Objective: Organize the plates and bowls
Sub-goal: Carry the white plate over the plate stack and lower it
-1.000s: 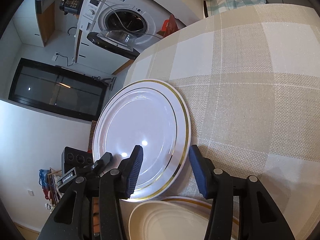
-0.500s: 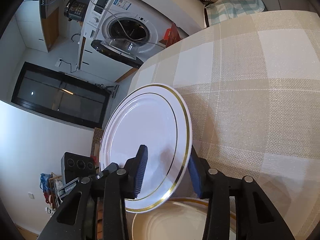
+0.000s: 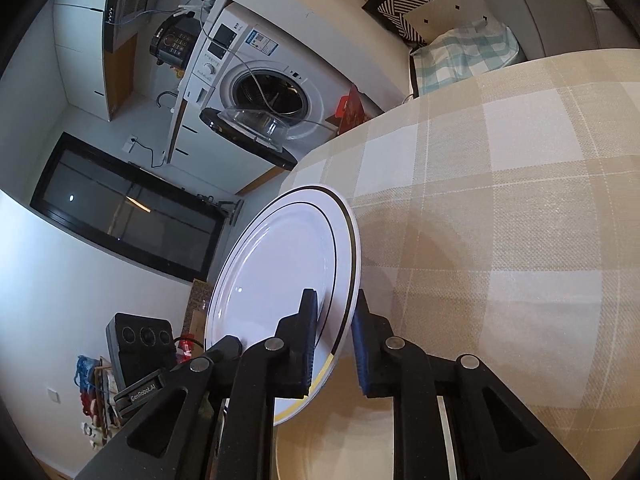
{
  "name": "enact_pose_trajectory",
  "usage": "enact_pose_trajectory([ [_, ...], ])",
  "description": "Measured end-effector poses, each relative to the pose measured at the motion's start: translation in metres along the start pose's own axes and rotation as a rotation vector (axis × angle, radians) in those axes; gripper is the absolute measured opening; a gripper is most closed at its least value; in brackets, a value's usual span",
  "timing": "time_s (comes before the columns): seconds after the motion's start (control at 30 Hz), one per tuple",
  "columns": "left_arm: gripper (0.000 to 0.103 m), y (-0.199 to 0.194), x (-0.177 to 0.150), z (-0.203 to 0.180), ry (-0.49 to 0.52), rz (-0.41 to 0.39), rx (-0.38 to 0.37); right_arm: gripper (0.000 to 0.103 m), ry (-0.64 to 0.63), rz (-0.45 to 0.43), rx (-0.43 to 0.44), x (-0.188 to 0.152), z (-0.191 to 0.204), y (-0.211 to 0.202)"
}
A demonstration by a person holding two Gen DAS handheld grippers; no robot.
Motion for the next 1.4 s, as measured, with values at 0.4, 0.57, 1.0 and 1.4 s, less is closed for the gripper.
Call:
enact_pose_trajectory([
  [0.4,0.015,-0.015,-0.034,-0.049,0.139,0.006,-0.025,0.017,-0.068,-0.083,-0.020,-0.030,0.013,-0.087],
  [0.57,0.016,-0.017,-0.053,-0.063,0.182,0.024,-0.041,0.017,-0.077,-0.113,-0.033,-0.047,0.006,-0.124],
  [1.0,0.019,-0.013,-0.095,-0.071,0.222,0.086,-0.058,0.017,-0.118,-0.134,-0.107,-0.075,-0.009,-0.160],
  [1.4,0.020,-0.015,-0.113,-0.052,0.200,0.121,-0.051,0.018,-0.176,-0.103,-0.177,-0.094,-0.016,-0.145],
])
Point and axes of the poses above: each gripper's, at about its wrist camera, not at the fingertips, and y roughly the way its jaws point, z to its left, x to its top, the point moved 10 cm from there along y, roughly the way its jaws point, and after that the axes turned 13 degrees about -z, right-handed, at the moved point
